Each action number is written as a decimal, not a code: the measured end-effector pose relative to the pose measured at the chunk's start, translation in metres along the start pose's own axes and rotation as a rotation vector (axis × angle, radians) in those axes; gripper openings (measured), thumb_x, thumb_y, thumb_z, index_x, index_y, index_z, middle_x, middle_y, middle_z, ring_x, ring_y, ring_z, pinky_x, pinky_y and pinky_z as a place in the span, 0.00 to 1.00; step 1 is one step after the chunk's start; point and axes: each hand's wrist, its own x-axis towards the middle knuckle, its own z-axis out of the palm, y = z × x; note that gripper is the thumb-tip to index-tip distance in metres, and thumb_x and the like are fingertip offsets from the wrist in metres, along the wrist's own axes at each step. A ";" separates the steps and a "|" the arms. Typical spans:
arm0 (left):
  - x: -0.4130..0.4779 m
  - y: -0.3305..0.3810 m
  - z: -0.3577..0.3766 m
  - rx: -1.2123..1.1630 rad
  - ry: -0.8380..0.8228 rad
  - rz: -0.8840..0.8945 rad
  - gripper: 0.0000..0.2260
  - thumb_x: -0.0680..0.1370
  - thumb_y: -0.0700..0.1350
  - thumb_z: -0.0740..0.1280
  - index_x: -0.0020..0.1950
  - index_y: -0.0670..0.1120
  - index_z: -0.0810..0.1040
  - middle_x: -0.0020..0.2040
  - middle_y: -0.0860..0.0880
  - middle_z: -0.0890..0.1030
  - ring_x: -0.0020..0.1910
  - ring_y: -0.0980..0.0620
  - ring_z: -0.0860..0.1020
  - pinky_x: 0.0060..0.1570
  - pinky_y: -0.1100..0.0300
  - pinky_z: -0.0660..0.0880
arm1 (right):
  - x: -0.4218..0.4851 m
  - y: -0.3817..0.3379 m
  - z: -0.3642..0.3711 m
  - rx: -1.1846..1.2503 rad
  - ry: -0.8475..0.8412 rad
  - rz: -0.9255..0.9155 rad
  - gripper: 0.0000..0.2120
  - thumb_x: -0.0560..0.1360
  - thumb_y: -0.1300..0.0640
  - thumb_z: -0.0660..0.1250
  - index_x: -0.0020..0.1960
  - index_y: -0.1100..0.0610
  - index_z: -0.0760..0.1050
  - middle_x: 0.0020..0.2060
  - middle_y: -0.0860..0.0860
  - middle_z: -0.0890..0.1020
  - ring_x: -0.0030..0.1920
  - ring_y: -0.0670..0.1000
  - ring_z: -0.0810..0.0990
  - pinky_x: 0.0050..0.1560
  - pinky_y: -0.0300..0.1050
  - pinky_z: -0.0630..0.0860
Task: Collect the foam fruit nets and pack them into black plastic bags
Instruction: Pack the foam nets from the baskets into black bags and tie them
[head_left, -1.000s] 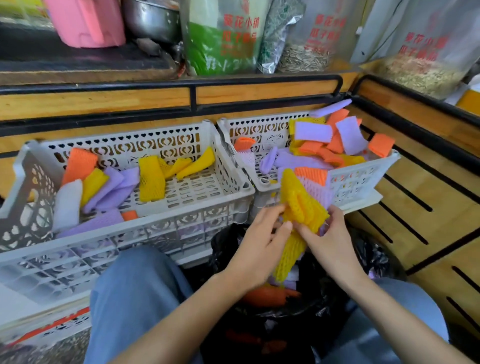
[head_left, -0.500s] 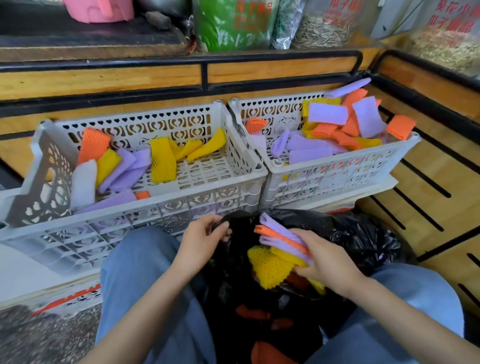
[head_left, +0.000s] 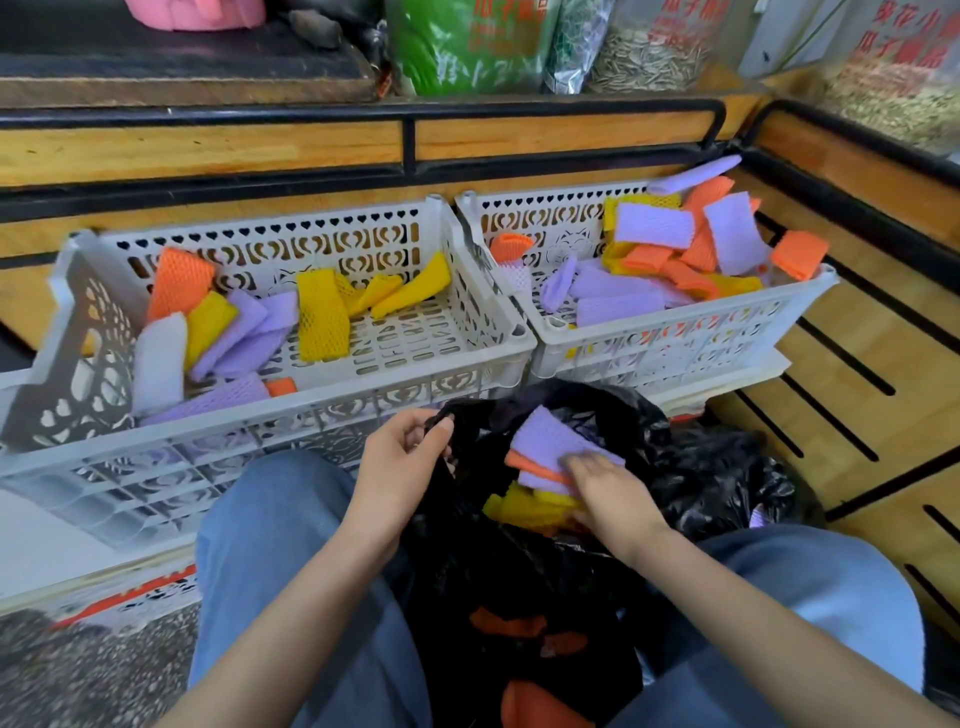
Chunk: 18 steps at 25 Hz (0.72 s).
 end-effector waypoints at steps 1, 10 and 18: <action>-0.001 -0.001 -0.001 0.025 0.003 0.008 0.05 0.78 0.43 0.66 0.48 0.42 0.79 0.26 0.55 0.74 0.28 0.59 0.71 0.38 0.60 0.71 | -0.001 0.001 0.004 0.001 -0.053 -0.025 0.25 0.75 0.54 0.66 0.70 0.55 0.64 0.68 0.52 0.69 0.69 0.52 0.65 0.66 0.43 0.63; 0.002 -0.005 -0.013 0.283 -0.058 0.104 0.09 0.76 0.41 0.67 0.41 0.54 0.73 0.30 0.53 0.69 0.32 0.55 0.71 0.35 0.67 0.65 | -0.024 0.003 -0.041 0.102 0.104 -0.232 0.19 0.79 0.45 0.57 0.68 0.50 0.65 0.63 0.46 0.76 0.60 0.46 0.76 0.54 0.36 0.69; 0.041 0.040 -0.076 0.620 -0.068 0.489 0.03 0.77 0.45 0.65 0.50 0.51 0.76 0.43 0.55 0.77 0.42 0.58 0.76 0.45 0.62 0.72 | 0.053 -0.072 -0.140 0.309 0.524 -0.418 0.13 0.79 0.51 0.58 0.62 0.54 0.69 0.49 0.49 0.77 0.50 0.45 0.74 0.44 0.36 0.71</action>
